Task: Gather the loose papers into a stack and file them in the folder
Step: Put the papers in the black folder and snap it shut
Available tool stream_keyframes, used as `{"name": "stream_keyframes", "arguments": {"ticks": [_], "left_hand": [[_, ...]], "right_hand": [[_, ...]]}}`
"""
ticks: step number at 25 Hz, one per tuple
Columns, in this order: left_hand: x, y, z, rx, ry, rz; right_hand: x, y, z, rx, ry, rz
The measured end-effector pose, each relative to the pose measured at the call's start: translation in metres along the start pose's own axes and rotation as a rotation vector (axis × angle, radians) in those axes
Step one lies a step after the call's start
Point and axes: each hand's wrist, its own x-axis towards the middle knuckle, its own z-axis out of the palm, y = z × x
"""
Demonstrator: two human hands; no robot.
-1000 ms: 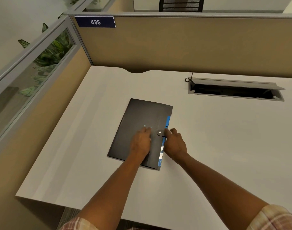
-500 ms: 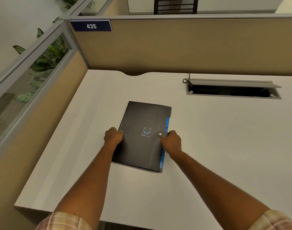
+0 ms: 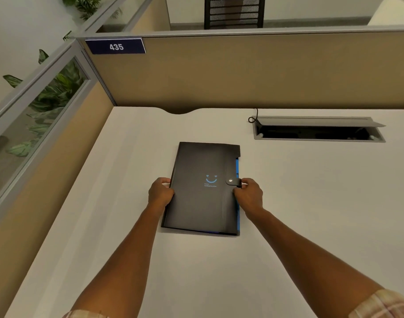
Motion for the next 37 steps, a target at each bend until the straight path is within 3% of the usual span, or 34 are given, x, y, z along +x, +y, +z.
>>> {"name": "stream_keyframes", "arguments": {"ticks": [13, 21, 24, 26, 29, 33, 37], "left_hand": [[0.091, 0.083, 0.04, -0.038, -0.026, 0.081], [0.12, 0.102, 0.058, 0.132, -0.002, 0.14], [0.111, 0.105, 0.07, 0.317, 0.09, 0.237], [0.102, 0.109, 0.081, 0.393, 0.131, 0.405], [0.09, 0.111, 0.103, 0.526, 0.006, 0.595], [0.091, 0.09, 0.123, 0.824, -0.109, 0.639], [0.092, 0.073, 0.124, 0.88, -0.031, 0.718]], "right_hand": [[0.118, -0.066, -0.016, -0.018, 0.118, -0.091], [0.16, -0.062, -0.007, -0.027, 0.069, -0.056], [0.159, -0.059, 0.001, -0.177, 0.112, -0.1], [0.155, -0.058, 0.008, -0.305, 0.125, -0.227], [0.148, -0.056, 0.021, -0.465, 0.018, -0.358], [0.146, -0.04, 0.031, -0.749, -0.117, -0.376], [0.143, -0.023, 0.034, -0.801, -0.096, -0.43]]}}
